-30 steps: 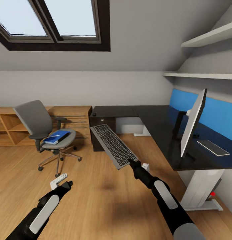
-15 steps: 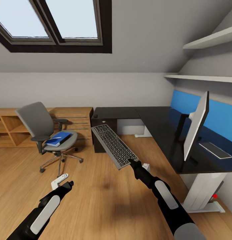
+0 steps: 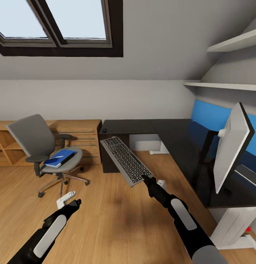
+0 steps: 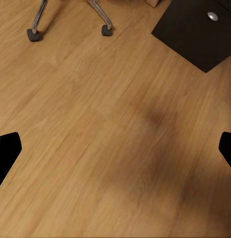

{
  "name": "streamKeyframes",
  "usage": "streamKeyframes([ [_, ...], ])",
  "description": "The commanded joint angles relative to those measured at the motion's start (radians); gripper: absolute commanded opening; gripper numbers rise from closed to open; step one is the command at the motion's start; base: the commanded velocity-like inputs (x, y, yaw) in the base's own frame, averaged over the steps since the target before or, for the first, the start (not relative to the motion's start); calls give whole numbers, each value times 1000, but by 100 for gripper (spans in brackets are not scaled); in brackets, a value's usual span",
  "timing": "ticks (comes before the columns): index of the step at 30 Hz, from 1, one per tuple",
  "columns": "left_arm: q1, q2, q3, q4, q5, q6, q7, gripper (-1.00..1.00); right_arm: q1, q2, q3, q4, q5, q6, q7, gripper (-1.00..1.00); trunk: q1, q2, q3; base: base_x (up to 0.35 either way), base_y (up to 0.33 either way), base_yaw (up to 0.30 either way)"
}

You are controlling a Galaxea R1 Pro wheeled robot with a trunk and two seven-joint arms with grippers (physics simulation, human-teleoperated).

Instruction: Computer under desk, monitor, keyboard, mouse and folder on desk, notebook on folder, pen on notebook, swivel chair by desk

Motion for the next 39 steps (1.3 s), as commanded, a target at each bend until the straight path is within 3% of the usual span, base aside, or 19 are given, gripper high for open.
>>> streamKeyframes([
  [1,-1,1,-3,-1,5,1,7,100,-1,0,-1,0,-6,3,1,-100,1,-1,-1,320,0,0],
  [34,-1,1,-8,-1,5,1,7,100,-1,-6,-1,0,-9,8,2,-100,1,-1,-1,321,0,0],
  [39,-1,1,-8,-1,6,3,7,100,-1,4,0,14,-8,-10,2,-100,1,-1,-1,321,0,0],
])
